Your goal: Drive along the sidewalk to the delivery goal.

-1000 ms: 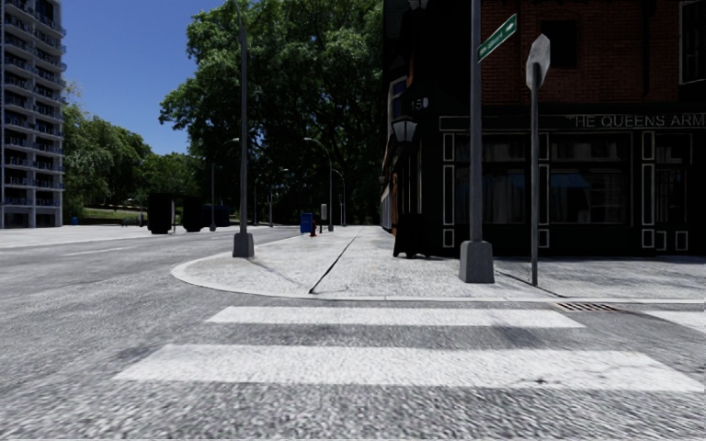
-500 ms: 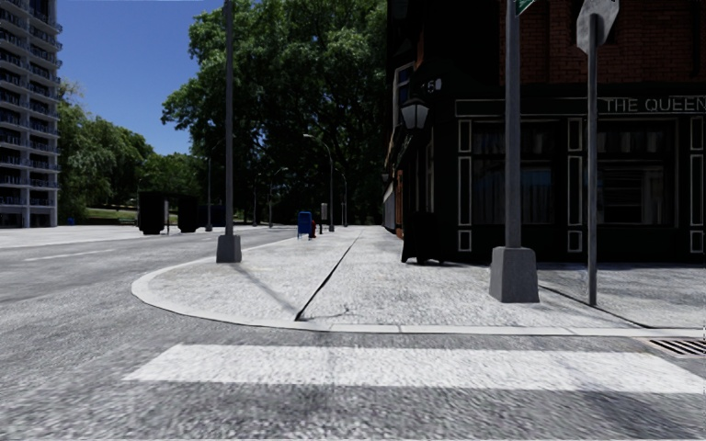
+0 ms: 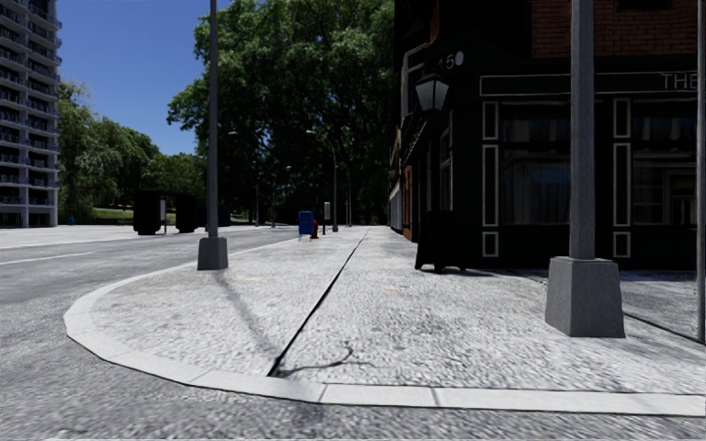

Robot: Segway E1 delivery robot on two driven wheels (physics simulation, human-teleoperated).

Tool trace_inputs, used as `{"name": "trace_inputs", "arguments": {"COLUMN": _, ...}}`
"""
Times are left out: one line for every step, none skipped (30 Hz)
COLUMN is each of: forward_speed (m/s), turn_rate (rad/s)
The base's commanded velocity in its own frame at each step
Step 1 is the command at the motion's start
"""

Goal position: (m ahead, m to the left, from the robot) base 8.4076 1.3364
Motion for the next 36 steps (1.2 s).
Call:
{"name": "trace_inputs", "arguments": {"forward_speed": 1.79, "turn_rate": 0.00}}
{"name": "trace_inputs", "arguments": {"forward_speed": 1.79, "turn_rate": 0.04}}
{"name": "trace_inputs", "arguments": {"forward_speed": 1.81, "turn_rate": 0.08}}
{"name": "trace_inputs", "arguments": {"forward_speed": 1.83, "turn_rate": 0.09}}
{"name": "trace_inputs", "arguments": {"forward_speed": 1.83, "turn_rate": 0.05}}
{"name": "trace_inputs", "arguments": {"forward_speed": 1.83, "turn_rate": 0.05}}
{"name": "trace_inputs", "arguments": {"forward_speed": 1.83, "turn_rate": 0.00}}
{"name": "trace_inputs", "arguments": {"forward_speed": 1.84, "turn_rate": 0.00}}
{"name": "trace_inputs", "arguments": {"forward_speed": 1.84, "turn_rate": 0.00}}
{"name": "trace_inputs", "arguments": {"forward_speed": 1.84, "turn_rate": 0.00}}
{"name": "trace_inputs", "arguments": {"forward_speed": 1.84, "turn_rate": 0.18}}
{"name": "trace_inputs", "arguments": {"forward_speed": 1.84, "turn_rate": 0.30}}
{"name": "trace_inputs", "arguments": {"forward_speed": 1.84, "turn_rate": 0.30}}
{"name": "trace_inputs", "arguments": {"forward_speed": 1.85, "turn_rate": 0.33}}
{"name": "trace_inputs", "arguments": {"forward_speed": 1.85, "turn_rate": 0.34}}
{"name": "trace_inputs", "arguments": {"forward_speed": 1.86, "turn_rate": 0.34}}
{"name": "trace_inputs", "arguments": {"forward_speed": 1.86, "turn_rate": 0.34}}
{"name": "trace_inputs", "arguments": {"forward_speed": 1.86, "turn_rate": 0.34}}
{"name": "trace_inputs", "arguments": {"forward_speed": 1.86, "turn_rate": 0.34}}
{"name": "trace_inputs", "arguments": {"forward_speed": 1.87, "turn_rate": 0.32}}
{"name": "trace_inputs", "arguments": {"forward_speed": 1.87, "turn_rate": 0.17}}
{"name": "trace_inputs", "arguments": {"forward_speed": 1.87, "turn_rate": 0.11}}
{"name": "trace_inputs", "arguments": {"forward_speed": 1.87, "turn_rate": 0.09}}
{"name": "trace_inputs", "arguments": {"forward_speed": 1.87, "turn_rate": 0.09}}
{"name": "trace_inputs", "arguments": {"forward_speed": 1.87, "turn_rate": 0.09}}
{"name": "trace_inputs", "arguments": {"forward_speed": 1.87, "turn_rate": 0.11}}
{"name": "trace_inputs", "arguments": {"forward_speed": 1.87, "turn_rate": 0.11}}
{"name": "trace_inputs", "arguments": {"forward_speed": 1.87, "turn_rate": 0.11}}
{"name": "trace_inputs", "arguments": {"forward_speed": 1.87, "turn_rate": 0.11}}
{"name": "trace_inputs", "arguments": {"forward_speed": 1.87, "turn_rate": 0.08}}
{"name": "trace_inputs", "arguments": {"forward_speed": 1.87, "turn_rate": 0.08}}
{"name": "trace_inputs", "arguments": {"forward_speed": 1.87, "turn_rate": 0.05}}
{"name": "trace_inputs", "arguments": {"forward_speed": 1.87, "turn_rate": 0.04}}
{"name": "trace_inputs", "arguments": {"forward_speed": 1.86, "turn_rate": 0.04}}
{"name": "trace_inputs", "arguments": {"forward_speed": 1.86, "turn_rate": 0.11}}
{"name": "trace_inputs", "arguments": {"forward_speed": 1.83, "turn_rate": 0.15}}
